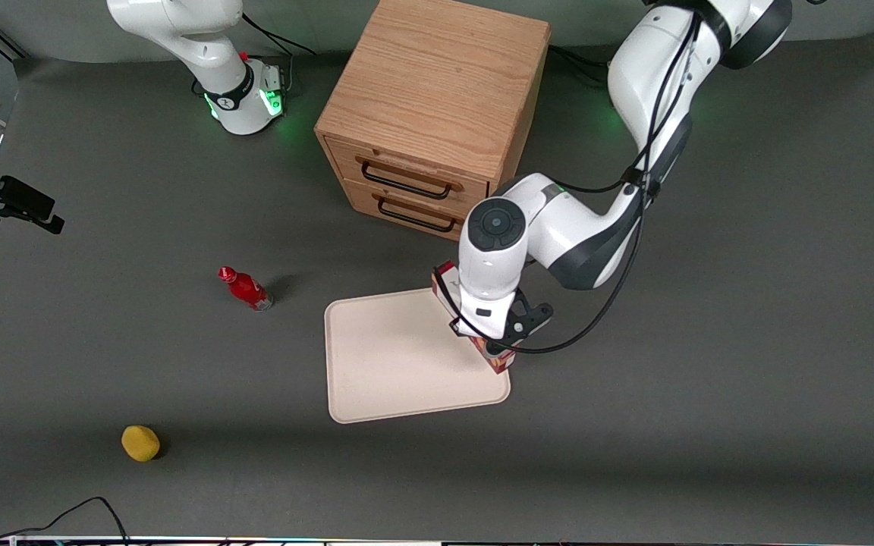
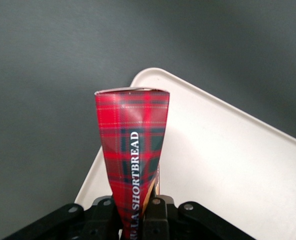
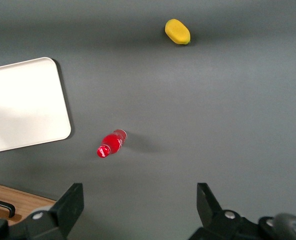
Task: Place red cookie box on tray
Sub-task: 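Move the held box over the cream tray's corner with the left gripper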
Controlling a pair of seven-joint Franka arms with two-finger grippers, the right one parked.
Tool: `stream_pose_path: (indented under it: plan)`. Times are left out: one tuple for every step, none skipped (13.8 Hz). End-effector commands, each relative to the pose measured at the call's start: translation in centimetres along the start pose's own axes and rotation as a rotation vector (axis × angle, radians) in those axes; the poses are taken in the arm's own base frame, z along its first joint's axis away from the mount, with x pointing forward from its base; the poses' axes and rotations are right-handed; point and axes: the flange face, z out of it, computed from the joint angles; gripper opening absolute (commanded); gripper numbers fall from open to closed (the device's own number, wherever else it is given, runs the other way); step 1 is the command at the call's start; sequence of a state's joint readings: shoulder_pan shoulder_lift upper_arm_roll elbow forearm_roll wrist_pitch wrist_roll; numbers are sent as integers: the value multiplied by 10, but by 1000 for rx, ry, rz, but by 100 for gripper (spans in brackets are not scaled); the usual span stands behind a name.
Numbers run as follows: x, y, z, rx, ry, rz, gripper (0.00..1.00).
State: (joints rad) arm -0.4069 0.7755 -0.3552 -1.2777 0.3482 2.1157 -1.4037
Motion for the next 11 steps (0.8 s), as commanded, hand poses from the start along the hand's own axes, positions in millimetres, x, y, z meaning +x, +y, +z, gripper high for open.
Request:
stream_pose_path:
  plan:
    - [-2, 11, 16, -37, 26, 102, 4]
    - [-3, 12, 21, -44, 24, 120, 4]
    - [-4, 12, 28, -39, 23, 124, 4]
    - [-9, 12, 36, -29, 32, 143, 4]
    - [-12, 12, 43, -20, 36, 153, 4]
    - [-14, 13, 48, -29, 35, 155, 4]
    - [-18, 15, 53, -39, 36, 161, 4]
    - [-19, 14, 57, -37, 36, 161, 4]
    - [-20, 14, 59, -35, 35, 164, 4]
    - [-22, 14, 64, -28, 33, 167, 6]
    - [-25, 14, 68, -26, 34, 173, 9]
